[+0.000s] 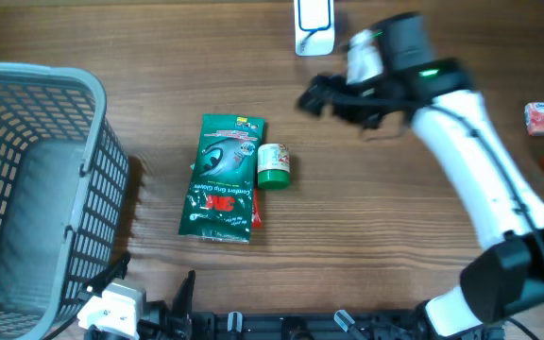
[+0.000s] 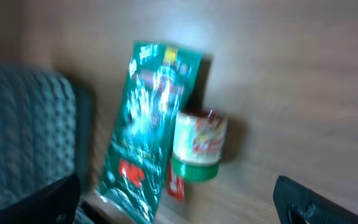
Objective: Scan the item barcode
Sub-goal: 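Reach right gripper over the green-lidded jar and grasp it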
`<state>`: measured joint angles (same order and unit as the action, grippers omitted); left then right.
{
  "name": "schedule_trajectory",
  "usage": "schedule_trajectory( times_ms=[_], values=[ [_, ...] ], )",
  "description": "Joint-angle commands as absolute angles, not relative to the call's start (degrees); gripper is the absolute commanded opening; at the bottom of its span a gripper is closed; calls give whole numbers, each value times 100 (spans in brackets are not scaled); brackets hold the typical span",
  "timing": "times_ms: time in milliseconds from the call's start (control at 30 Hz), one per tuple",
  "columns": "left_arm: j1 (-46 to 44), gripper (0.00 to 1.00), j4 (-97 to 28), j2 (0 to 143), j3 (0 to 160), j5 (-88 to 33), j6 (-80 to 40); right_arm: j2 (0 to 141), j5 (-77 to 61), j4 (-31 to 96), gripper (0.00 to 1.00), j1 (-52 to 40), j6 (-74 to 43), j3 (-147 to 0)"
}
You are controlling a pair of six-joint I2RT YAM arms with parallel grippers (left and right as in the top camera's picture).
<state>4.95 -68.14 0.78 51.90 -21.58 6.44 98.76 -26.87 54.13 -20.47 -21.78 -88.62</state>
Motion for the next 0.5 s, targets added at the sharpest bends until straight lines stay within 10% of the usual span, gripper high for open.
schedule_trajectory(
  times_ms=[0,467],
  values=[
    [471,100,-6803,36,5175,-2248,729,10296,-1529,5494,100,-2818,-1964,-8858],
    [471,100,-6803,38,5175,-2248,729,12088,-325,5426,87,-4180,-3028,-8858]
  ],
)
